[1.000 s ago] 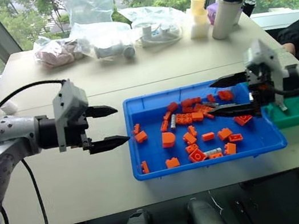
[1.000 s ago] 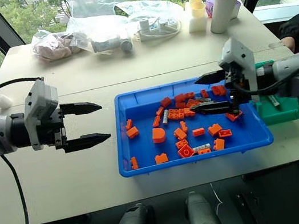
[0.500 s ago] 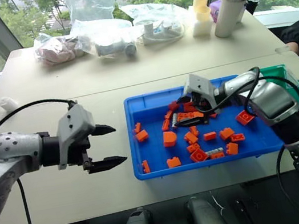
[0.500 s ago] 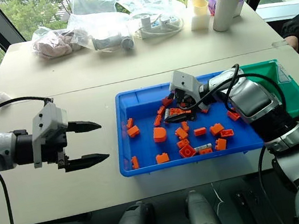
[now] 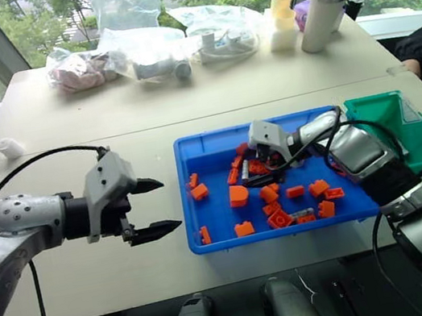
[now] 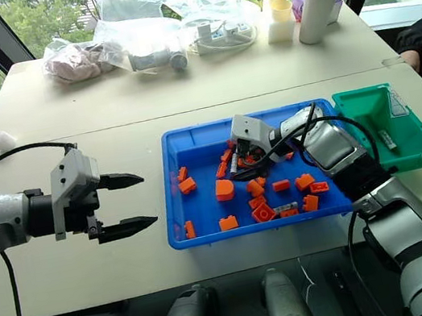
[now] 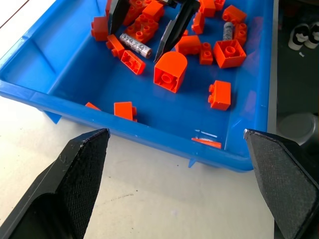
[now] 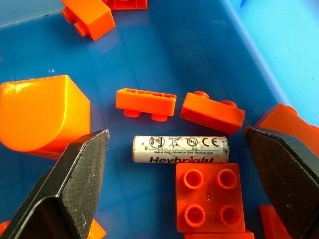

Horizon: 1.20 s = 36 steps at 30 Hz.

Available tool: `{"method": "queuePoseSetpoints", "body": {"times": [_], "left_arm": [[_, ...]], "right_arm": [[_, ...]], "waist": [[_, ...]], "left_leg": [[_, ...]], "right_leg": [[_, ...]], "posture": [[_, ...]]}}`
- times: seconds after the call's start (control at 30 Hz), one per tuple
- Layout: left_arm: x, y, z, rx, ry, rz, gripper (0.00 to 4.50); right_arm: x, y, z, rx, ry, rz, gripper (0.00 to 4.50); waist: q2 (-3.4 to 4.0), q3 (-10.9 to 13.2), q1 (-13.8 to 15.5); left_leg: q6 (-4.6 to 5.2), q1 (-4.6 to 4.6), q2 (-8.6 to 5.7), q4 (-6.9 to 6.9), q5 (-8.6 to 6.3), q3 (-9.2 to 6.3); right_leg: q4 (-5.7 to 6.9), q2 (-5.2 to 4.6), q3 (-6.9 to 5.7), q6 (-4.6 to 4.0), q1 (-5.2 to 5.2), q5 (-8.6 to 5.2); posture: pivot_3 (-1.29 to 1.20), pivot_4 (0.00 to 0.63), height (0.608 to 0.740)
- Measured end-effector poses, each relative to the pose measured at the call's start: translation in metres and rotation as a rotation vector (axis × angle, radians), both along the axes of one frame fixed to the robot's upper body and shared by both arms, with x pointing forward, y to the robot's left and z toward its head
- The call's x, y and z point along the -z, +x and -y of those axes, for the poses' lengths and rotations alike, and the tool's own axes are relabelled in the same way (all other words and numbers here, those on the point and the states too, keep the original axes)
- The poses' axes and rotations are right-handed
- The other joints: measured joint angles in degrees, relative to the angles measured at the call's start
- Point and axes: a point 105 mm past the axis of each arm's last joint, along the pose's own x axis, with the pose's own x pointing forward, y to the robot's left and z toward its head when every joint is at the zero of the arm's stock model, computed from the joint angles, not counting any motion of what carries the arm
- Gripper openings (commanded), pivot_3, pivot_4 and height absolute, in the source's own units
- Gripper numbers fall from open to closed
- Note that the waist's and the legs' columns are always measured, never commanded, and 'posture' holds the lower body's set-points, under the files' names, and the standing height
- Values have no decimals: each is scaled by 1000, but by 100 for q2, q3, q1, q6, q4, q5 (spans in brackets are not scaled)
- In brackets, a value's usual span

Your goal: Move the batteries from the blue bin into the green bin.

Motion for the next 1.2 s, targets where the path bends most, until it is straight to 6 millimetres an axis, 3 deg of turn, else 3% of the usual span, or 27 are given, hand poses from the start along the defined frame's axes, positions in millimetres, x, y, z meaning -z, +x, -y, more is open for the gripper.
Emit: {"method": "queuePoseSetpoints", "body": {"times": [0.07, 0.17, 0.5, 0.67, 0.8, 0.87, 0.93, 1.03, 1.2], "left_arm": [[0, 1, 0, -2, -1, 2, 4500], [1, 1, 2, 2, -6, 6, 4500], [1, 6, 7, 15, -8, 31, 4500], [0, 6, 9, 23, -21, 33, 4500], [-12, 21, 36, 82, -177, 83, 4500], [-17, 29, 45, 103, -210, 103, 4500], [-19, 37, 50, 114, -211, 129, 4500], [-15, 44, 62, 163, -210, 132, 4500], [-20, 52, 76, 226, -229, 161, 4500]], "right_arm": [[1, 0, 0, 2, -21, 14, 3649], [1, 1, 2, 5, -40, 28, 2211], [-3, -3, 2, 22, -32, 30, 2187], [-41, -2, 29, 115, -4, 147, 2187], [-109, -8, 85, 369, 140, 285, 2187], [-135, -12, 124, 532, 158, 375, 2187], [-137, -17, 158, 671, 155, 400, 2187], [-123, -23, 203, 876, 192, 366, 2187], [-99, -38, 239, 1013, 143, 343, 2187]], "waist": [[0, 0, 1], [0, -2, -2], [0, -2, -3], [2, 0, 28], [-2, -3, 134], [-4, -4, 157], [-5, -6, 151], [-2, -7, 130], [0, -8, 52]], "left_leg": [[0, 0, -1, 0, 0, 0], [-1, 3, -1, 0, 0, 0], [-1, 3, -1, 0, 1, 0], [-1, 2, -5, 0, 1, -1], [-1, 0, -9, 6, 1, -3], [0, 2, -9, 4, 0, -3], [0, 4, -8, 2, 1, -2], [1, 5, -8, 3, 1, 12], [1, 8, -4, 2, 2, 15]], "right_leg": [[0, 0, 0, 0, 0, 0], [1, 1, 0, 0, 2, 0], [4, 1, 0, 0, 2, 0], [3, -4, 0, 0, 2, 0], [2, -5, -2, 1, 9, 1], [1, -4, -3, 1, 12, 1], [0, -2, -3, 0, 14, 0], [5, -1, 6, 0, 10, 1], [10, 6, 10, 1, 6, 1]], "posture": [[0, 150, 740], [0, 150, 740], [0, 150, 740], [0, 150, 740], [0, 150, 740], [0, 150, 740], [0, 150, 740], [0, 150, 740], [0, 150, 740]]}}
